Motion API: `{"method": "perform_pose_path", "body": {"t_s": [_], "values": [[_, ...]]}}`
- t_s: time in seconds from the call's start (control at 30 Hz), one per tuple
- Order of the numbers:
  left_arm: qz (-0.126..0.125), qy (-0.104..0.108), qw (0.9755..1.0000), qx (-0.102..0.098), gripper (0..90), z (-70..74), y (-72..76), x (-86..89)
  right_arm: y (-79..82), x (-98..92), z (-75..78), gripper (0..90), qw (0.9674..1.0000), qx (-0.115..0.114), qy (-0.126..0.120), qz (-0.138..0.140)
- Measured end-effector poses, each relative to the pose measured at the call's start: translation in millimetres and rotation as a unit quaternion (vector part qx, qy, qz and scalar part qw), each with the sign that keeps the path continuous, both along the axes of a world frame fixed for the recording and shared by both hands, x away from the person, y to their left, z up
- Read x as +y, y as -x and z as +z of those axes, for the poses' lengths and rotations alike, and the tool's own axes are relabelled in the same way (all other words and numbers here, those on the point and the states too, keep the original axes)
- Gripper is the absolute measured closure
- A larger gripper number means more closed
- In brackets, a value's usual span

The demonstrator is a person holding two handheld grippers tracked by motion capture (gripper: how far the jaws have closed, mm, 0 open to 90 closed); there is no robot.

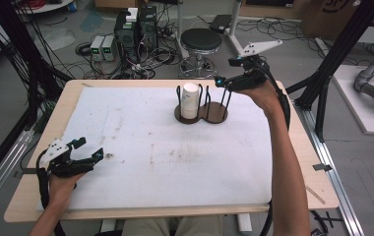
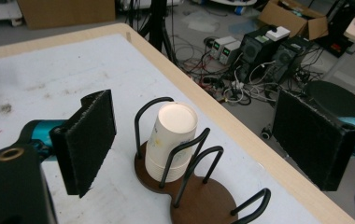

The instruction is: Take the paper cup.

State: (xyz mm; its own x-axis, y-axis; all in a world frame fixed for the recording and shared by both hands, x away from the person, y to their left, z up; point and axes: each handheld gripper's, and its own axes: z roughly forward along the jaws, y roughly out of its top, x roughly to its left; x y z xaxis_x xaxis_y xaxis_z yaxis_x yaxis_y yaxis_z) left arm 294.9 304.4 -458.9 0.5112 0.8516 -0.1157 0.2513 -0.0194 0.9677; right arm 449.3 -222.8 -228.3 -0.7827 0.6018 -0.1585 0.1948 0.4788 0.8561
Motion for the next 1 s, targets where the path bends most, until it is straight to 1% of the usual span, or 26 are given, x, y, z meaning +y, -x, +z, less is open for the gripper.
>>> {"method": "perform_pose_path", "body": {"t_s": [0.03, 0.07, 0.13, 0.17, 0.2, 0.23, 0.27, 0.33, 0.4, 0.47, 0.5, 0.53, 0.57, 0.63, 0.77, 0.8, 0.83, 0.87, 0.9, 0.93, 0.97, 1.0], "values": [[0.0, 0.0, 1.0, 0.0, 12.7, 0.0, 0.0, -0.2, -2.8, 2.1, 1.5, 14.6, 1.0, 0.0, 0.003, 0.002], [0.0, -0.001, 1.0, 0.0, 12.7, 0.0, 0.1, -0.2, -5.3, 4.4, 2.8, 14.5, 0.9999, 0.007, 0.006, 0.006], [-0.001, -0.002, 1.0, -0.001, 12.7, 0.1, 0.2, -0.6, -11.1, 9.0, 4.8, 14.5, 0.9997, 0.012, 0.019, 0.01], [-0.001, -0.002, 1.0, -0.001, 12.7, 0.1, 0.2, -0.6, -11.1, 9.0, 4.8, 14.5, 0.9997, 0.012, 0.019, 0.01], [-0.001, -0.001, 1.0, -0.001, 12.7, 0.1, 0.3, -0.6, -14.4, 11.5, 5.4, 14.5, 0.9994, 0.016, 0.026, 0.014], [-0.002, -0.001, 1.0, -0.002, 12.6, 0.0, 0.4, -0.5, -20.5, 17.2, 5.7, 14.6, 0.9987, 0.024, 0.04, 0.023], [-0.003, 0.0, 1.0, -0.002, 12.6, 0.0, 0.4, -0.4, -23.5, 20.6, 5.4, 14.6, 0.9981, 0.029, 0.046, 0.028], [-0.003, 0.0, 1.0, -0.002, 12.6, 0.0, 0.4, -0.3, -29.3, 27.9, 4.2, 14.6, 0.9967, 0.033, 0.066, 0.034], [-0.003, 0.001, 1.0, -0.003, 12.6, 0.0, 0.4, -0.5, -35.7, 36.1, 2.7, 14.6, 0.9952, 0.039, 0.081, 0.04], [-0.004, -0.002, 1.0, -0.003, 12.5, 0.0, 0.6, -0.4, -40.6, 42.0, 1.8, 14.6, 0.9942, 0.044, 0.087, 0.046], [-0.003, -0.001, 1.0, -0.004, 12.5, -0.1, 0.5, -0.5, -40.6, 42.0, 1.8, 14.6, 0.9942, 0.044, 0.087, 0.046], [-0.004, -0.001, 1.0, -0.004, 12.5, -0.2, 0.5, -0.4, -43.1, 45.6, 1.4, 14.6, 0.9936, 0.047, 0.092, 0.046], [-0.004, -0.001, 1.0, -0.004, 12.4, -0.1, 0.5, -0.2, -47.0, 49.8, 0.8, 14.6, 0.9923, 0.048, 0.101, 0.053], [-0.005, -0.001, 1.0, -0.005, 12.3, -0.2, 0.6, 0.1, -55.1, 59.7, -1.3, 14.6, 0.9904, 0.054, 0.111, 0.062], [-0.006, 0.002, 1.0, -0.004, 12.3, -0.2, 0.5, 0.8, -63.1, 68.7, -4.4, 14.6, 0.9883, 0.062, 0.123, 0.066], [-0.006, 0.003, 1.0, -0.004, 12.3, -0.2, 0.4, 0.9, -64.3, 70.1, -5.4, 14.6, 0.9882, 0.068, 0.121, 0.065], [-0.006, 0.003, 1.0, -0.004, 12.3, -0.3, 0.4, 1.0, -64.3, 70.1, -5.4, 14.6, 0.9882, 0.068, 0.121, 0.065], [-0.006, 0.003, 1.0, -0.004, 12.3, -0.3, 0.3, 1.1, -66.0, 71.2, -6.4, 14.6, 0.9874, 0.074, 0.123, 0.067], [-0.006, 0.003, 1.0, -0.004, 12.3, -0.3, 0.4, 1.1, -68.7, 74.2, -8.4, 14.6, 0.9854, 0.079, 0.135, 0.066], [-0.007, 0.004, 1.0, -0.004, 12.3, -0.3, 0.4, 1.0, -70.6, 75.4, -8.9, 14.6, 0.9839, 0.081, 0.143, 0.071], [-0.007, 0.003, 1.0, -0.004, 12.3, -0.3, 0.5, 1.1, -70.6, 75.4, -8.9, 14.6, 0.9839, 0.081, 0.143, 0.071], [-0.008, 0.005, 1.0, -0.004, 12.3, -0.3, 0.6, 0.9, -72.8, 77.7, -8.6, 14.6, 0.9818, 0.083, 0.153, 0.077]]}}
